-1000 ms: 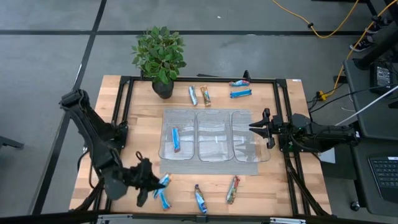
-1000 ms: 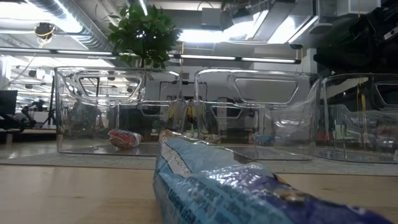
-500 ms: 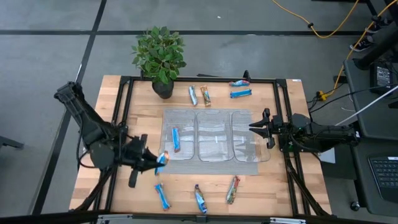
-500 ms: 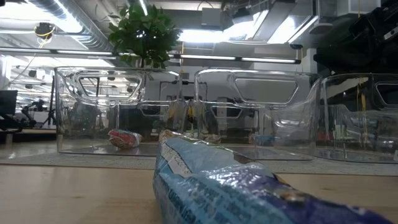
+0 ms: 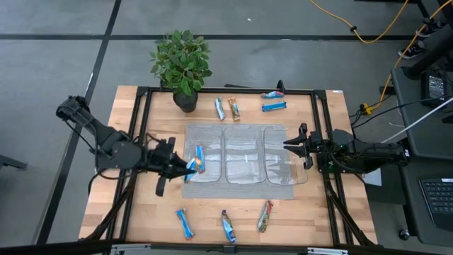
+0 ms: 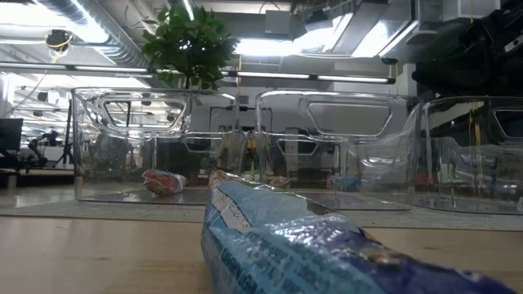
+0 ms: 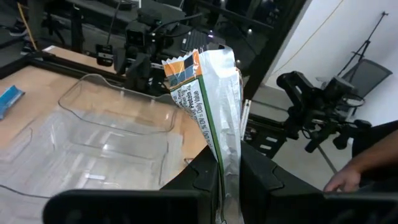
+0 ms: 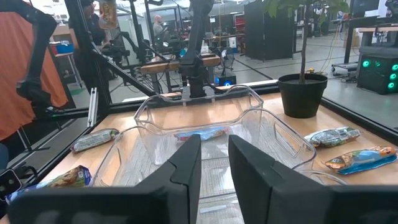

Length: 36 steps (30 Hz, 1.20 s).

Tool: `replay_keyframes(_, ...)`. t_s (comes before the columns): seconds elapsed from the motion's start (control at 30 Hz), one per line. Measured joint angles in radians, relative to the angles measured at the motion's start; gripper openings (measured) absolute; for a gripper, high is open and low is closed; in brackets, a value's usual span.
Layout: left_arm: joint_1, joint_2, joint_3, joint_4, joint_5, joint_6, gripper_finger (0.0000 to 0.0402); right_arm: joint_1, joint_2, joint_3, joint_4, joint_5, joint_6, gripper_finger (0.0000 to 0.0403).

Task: Pick and place Granola Bars by type
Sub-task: Put the yellow granola bar into the middle transparent bin

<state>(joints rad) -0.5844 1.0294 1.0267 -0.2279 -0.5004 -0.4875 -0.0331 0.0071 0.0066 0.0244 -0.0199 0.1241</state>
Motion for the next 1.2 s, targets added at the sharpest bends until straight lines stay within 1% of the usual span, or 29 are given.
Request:
replay_keyframes(0.23,0.162,0.000,0.000,0.000,0.170,0.020,0.0033,0.000,0.000,0.000,0.000,0.000,0.001,0.0085)
replay_keyframes(0.47,0.283,0.000,0.002,0.058,0.289,0.072,0.0033,0.000,0.000,0.000,0.000,0.000,0.001,0.0085)
replay_keyframes(0.57,0.326,0.014,0.034,0.041,0.330,0.085,0.0033,0.000,0.000,0.000,0.000,0.000,0.001,0.0085)
replay_keyframes(0.77,0.408,0.092,0.158,-0.047,0.431,0.156,0.0033,0.000,0.000,0.000,0.000,0.000,0.001,0.0085)
replay_keyframes(1.0,0.499,0.240,0.361,-0.190,0.541,0.241,0.0033,0.000,0.000,0.000,0.000,0.000,0.000,0.0085)
replay_keyframes(1.2,0.573,0.367,0.526,-0.252,0.619,0.287,0.0033,0.000,0.000,0.000,0.000,0.000,0.001,0.0085)
